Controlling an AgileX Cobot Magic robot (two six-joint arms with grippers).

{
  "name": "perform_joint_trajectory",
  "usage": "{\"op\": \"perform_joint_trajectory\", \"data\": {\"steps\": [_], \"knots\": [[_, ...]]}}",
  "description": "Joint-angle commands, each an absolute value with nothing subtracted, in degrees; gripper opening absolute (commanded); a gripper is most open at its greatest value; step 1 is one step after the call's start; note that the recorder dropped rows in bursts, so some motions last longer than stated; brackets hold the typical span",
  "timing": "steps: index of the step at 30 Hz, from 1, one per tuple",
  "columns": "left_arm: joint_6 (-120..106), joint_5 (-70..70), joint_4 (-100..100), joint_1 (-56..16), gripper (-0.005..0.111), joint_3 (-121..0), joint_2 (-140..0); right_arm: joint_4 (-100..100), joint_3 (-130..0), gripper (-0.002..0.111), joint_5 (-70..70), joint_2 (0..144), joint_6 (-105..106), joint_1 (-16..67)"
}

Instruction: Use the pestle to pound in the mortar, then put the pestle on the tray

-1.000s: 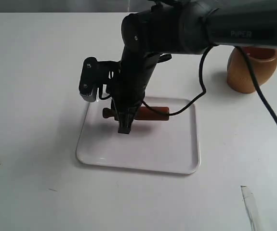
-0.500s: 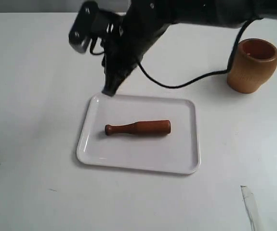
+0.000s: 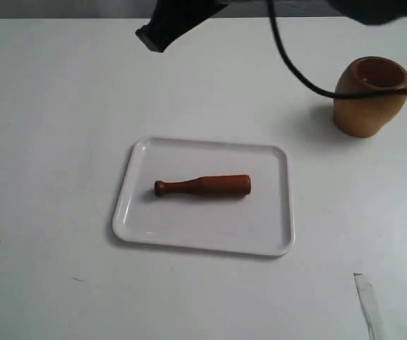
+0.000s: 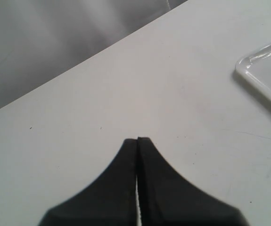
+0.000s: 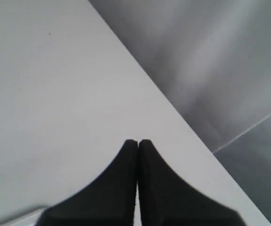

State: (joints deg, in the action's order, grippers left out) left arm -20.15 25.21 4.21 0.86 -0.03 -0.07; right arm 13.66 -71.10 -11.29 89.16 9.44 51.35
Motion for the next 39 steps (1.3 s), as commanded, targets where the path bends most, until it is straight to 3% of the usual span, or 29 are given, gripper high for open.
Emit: {"op": "perform_joint_trajectory", "data": {"steps": [1, 6, 16, 30, 39], "knots": [[-19.7, 25.0, 3.8, 0.4, 0.000, 0.0, 0.0, 14.4, -60.3, 0.000, 2.0, 80.1, 7.1, 51.2], [-19.7, 25.0, 3.8, 0.4, 0.000, 0.0, 0.0, 12.3, -41.5, 0.000, 25.2, 63.4, 6.8, 51.2], [-19.7, 25.0, 3.8, 0.4, 0.000, 0.0, 0.0, 9.5, -14.9, 0.000, 31.0, 31.1, 5.0, 51.3], [-19.7, 25.0, 3.8, 0.4, 0.000, 0.0, 0.0, 9.6, 0.0, 0.000, 30.8, 11.4, -2.9, 51.3], [-19.7, 25.0, 3.8, 0.4, 0.000, 0.0, 0.0, 9.2, 0.0, 0.000, 8.6, 10.8, -4.2, 51.3]]}}
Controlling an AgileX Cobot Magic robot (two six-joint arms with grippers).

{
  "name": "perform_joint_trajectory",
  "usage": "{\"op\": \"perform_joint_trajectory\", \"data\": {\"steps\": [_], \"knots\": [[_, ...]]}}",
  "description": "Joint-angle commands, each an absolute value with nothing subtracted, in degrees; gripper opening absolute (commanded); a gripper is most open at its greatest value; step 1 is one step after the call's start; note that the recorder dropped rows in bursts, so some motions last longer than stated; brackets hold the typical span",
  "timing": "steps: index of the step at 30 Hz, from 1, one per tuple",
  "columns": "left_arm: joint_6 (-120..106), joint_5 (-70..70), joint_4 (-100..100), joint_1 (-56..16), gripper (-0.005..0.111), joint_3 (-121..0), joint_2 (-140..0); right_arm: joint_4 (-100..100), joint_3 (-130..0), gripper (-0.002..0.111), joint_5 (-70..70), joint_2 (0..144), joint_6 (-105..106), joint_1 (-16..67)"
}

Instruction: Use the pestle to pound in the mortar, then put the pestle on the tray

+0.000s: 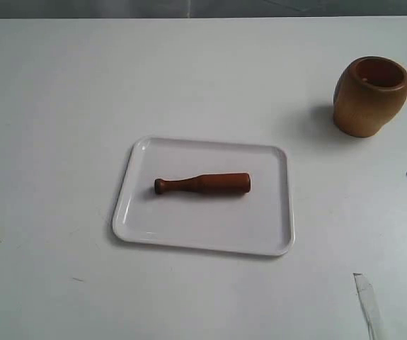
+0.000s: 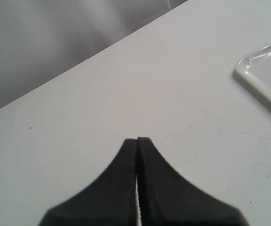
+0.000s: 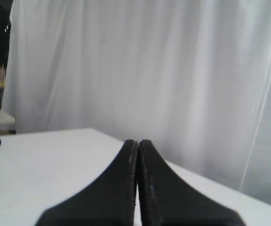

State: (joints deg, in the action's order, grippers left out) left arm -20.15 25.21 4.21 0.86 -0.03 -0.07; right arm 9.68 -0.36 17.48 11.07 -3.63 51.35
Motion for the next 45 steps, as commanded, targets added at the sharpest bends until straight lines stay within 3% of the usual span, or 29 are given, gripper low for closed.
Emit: {"op": "perform_joint_trajectory", "data": {"steps": [1, 7, 12, 19, 28, 31, 40, 45], "knots": [[-19.7, 25.0, 3.8, 0.4, 0.000, 0.0, 0.0, 7.3, 0.0, 0.000, 6.6, 10.8, -5.8, 51.3], [-19.7, 25.0, 3.8, 0.4, 0.000, 0.0, 0.0, -8.3, 0.0, 0.000, 0.9, 10.8, -13.5, 51.3], [-19.7, 25.0, 3.8, 0.4, 0.000, 0.0, 0.0, -2.1, 0.0, 0.000, -0.9, 10.8, -11.2, 51.3], [-19.7, 25.0, 3.8, 0.4, 0.000, 0.0, 0.0, 5.7, 0.0, 0.000, -13.8, 10.8, -9.4, 51.3], [-19.7, 25.0, 3.8, 0.4, 0.000, 0.0, 0.0, 9.3, 0.0, 0.000, -13.4, 10.5, -9.0, 50.6], [-19.7, 25.0, 3.8, 0.4, 0.000, 0.0, 0.0, 10.4, 0.0, 0.000, -13.8, 7.9, -9.0, 44.7], [-19.7, 25.0, 3.8, 0.4, 0.000, 0.0, 0.0, 8.4, 0.0, 0.000, -19.0, 0.0, -11.2, 16.1], [-19.7, 25.0, 3.8, 0.4, 0.000, 0.0, 0.0, 7.2, 0.0, 0.000, -19.5, 0.0, -11.2, 12.0]]}}
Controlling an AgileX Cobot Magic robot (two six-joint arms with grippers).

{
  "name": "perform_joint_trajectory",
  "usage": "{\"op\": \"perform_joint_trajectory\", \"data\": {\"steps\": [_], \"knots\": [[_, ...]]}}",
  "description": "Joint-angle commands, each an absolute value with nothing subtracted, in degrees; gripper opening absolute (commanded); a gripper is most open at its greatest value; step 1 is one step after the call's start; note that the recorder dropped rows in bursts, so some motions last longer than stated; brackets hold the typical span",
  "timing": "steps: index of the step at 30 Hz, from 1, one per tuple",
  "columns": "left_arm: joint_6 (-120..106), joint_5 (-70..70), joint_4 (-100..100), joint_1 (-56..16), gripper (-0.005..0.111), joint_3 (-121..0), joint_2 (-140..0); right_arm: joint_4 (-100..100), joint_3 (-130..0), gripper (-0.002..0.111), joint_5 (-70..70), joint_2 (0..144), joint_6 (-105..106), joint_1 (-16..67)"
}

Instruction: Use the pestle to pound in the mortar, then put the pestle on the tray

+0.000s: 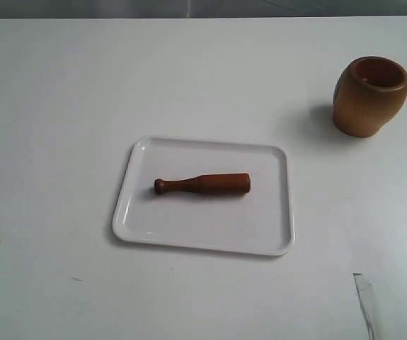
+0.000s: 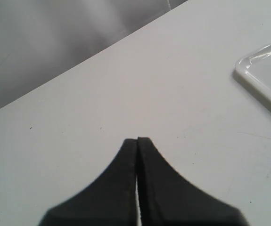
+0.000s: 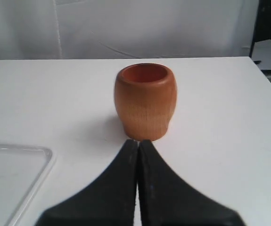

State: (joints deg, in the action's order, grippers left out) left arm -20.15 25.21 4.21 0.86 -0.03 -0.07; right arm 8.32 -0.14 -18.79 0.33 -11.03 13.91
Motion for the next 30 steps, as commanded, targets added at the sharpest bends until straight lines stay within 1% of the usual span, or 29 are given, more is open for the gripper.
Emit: {"op": "perform_joint_trajectory", "data": {"steps": [1, 30], "knots": [[-19.7, 25.0, 3.8, 0.4, 0.000, 0.0, 0.0, 7.2, 0.0, 0.000, -19.5, 0.0, -11.2, 12.0], [-19.7, 25.0, 3.8, 0.4, 0.000, 0.0, 0.0, 8.5, 0.0, 0.000, -19.5, 0.0, -10.8, 11.9]]}}
